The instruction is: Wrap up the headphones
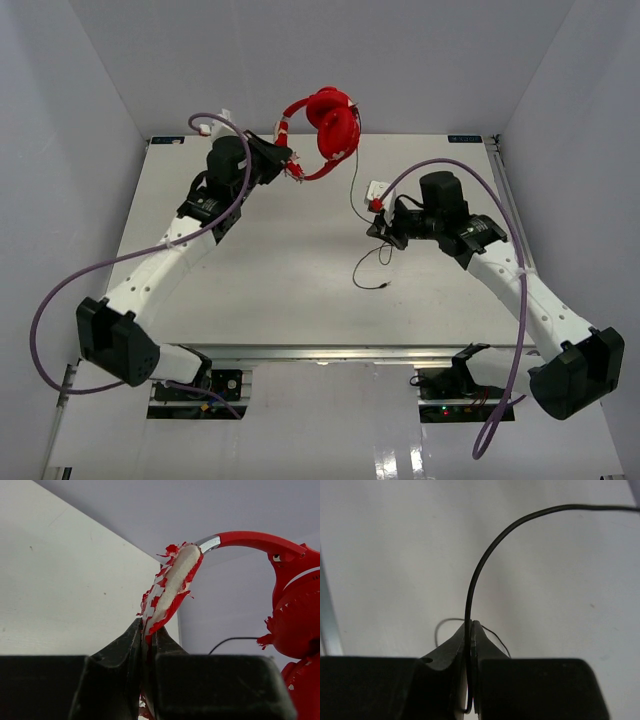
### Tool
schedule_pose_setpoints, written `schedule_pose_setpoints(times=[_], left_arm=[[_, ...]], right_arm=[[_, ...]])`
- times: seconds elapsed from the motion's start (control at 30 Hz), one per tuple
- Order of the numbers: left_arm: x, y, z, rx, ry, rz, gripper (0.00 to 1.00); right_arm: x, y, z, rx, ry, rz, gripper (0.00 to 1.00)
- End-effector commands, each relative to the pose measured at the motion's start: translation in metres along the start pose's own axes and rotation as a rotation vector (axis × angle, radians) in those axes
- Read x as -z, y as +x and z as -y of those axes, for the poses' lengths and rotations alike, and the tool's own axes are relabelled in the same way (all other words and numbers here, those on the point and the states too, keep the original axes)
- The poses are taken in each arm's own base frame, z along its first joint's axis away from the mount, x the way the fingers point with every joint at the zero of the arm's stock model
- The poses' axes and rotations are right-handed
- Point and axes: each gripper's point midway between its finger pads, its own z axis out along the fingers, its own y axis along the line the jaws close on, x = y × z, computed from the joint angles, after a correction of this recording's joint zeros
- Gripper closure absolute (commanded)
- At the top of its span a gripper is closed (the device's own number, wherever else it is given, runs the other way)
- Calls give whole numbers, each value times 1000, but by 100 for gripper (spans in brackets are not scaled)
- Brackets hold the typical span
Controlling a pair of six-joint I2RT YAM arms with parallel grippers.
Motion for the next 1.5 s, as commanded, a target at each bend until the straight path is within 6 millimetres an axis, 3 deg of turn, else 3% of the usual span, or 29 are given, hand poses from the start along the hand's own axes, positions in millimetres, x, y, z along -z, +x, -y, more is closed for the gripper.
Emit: schedule_pose_setpoints(times=[0.0,0.27,0.3,0.37,0.47,0.6,0.67,0.87,1.1,1.2,1.47], left_arm=[[-36,26,-3,-108,-7,-51,100],[-81,117,-56,-354,-116,-278,100],[-83,123,-52,-374,-99,-295,100],[-94,155,-60,-437,-86,-377,100],[-100,177,-51,-493,-29,-434,100],[-90,197,-38,-582,38,-475,100],[-81,205,-41,-623,67,-501,100],[-40,196,-30,-658,197,-482,100],[-9,193,-29,-697,283,-492,100],[8,187,-15,-699,359,-479,100],[45,188,1,-734,514,-512,100]], right_arm=[[48,47,43,93,274,-373,92],[70,64,49,235,341,-486,92],[69,65,47,245,329,-489,92],[63,70,38,272,284,-494,92],[59,69,37,290,281,-487,92],[59,54,47,284,320,-448,92],[57,47,54,273,354,-427,92],[70,41,80,191,465,-387,92],[78,41,79,119,438,-316,92],[79,45,80,93,421,-298,92],[58,31,69,31,285,-173,92]])
